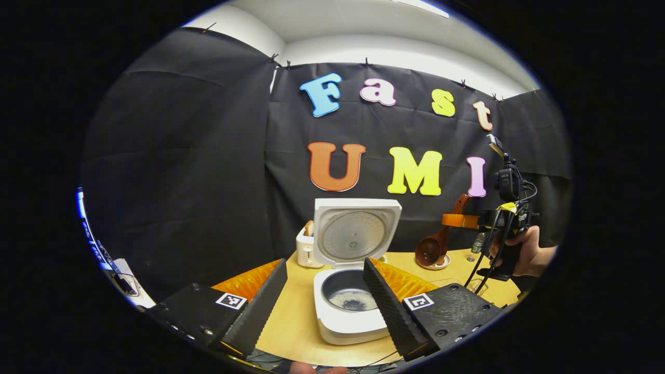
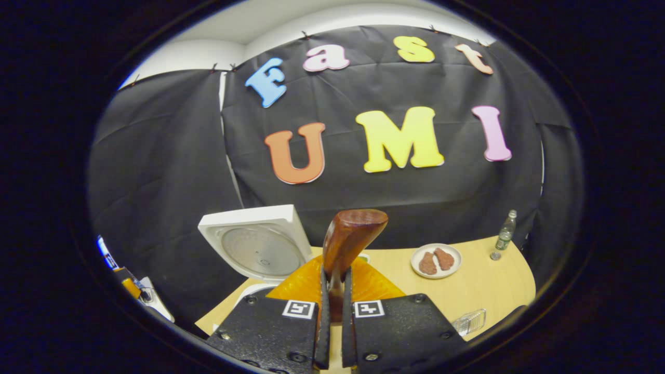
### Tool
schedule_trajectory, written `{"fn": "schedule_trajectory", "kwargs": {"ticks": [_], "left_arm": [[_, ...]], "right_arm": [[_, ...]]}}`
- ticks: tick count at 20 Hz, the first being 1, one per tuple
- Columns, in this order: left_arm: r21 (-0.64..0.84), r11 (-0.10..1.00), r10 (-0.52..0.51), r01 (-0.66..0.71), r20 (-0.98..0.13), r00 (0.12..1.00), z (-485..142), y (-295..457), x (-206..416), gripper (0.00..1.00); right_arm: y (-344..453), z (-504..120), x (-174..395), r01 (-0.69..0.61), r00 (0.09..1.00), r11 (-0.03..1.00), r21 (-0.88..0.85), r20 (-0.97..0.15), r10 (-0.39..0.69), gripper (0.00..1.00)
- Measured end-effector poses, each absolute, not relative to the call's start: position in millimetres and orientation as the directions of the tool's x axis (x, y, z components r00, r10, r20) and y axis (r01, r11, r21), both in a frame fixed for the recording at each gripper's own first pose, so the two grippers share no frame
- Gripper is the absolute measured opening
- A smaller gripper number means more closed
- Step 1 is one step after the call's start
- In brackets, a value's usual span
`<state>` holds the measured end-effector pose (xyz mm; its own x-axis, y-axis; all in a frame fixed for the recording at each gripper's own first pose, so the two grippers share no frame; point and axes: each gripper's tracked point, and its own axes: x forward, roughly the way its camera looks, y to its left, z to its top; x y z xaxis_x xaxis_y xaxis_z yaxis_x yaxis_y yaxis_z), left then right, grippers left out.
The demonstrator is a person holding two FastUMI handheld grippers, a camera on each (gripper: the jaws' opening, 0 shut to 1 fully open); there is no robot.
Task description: Close the left gripper, press the button to open the rice cooker; take a wooden spoon from the chopstick holder with the right hand, scoop a spoonful of rice and pour it into the rice cooker, then put the wooden spoon back into the chopstick holder.
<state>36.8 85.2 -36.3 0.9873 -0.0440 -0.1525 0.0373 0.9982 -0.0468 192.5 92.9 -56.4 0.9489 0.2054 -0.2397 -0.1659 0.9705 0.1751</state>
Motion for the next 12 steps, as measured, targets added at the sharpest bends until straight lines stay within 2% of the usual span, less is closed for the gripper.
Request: {"fn": "schedule_trajectory", "kwargs": {"ticks": [5, 12], "left_arm": [[-0.07, 0.994, -0.094, 0.084, -0.158, 0.983, -37, 30, 56, 0.94], [-0.089, 0.988, -0.139, 0.123, -0.193, 0.971, -43, -41, 87, 0.94]], "right_arm": [[-23, -70, 183, -0.007, 0.961, 0.979, 0.202, -0.269, 0.062, 0.14], [-155, -128, 170, 0.174, 0.929, 0.954, 0.242, -0.362, -0.078, 0.14]]}}
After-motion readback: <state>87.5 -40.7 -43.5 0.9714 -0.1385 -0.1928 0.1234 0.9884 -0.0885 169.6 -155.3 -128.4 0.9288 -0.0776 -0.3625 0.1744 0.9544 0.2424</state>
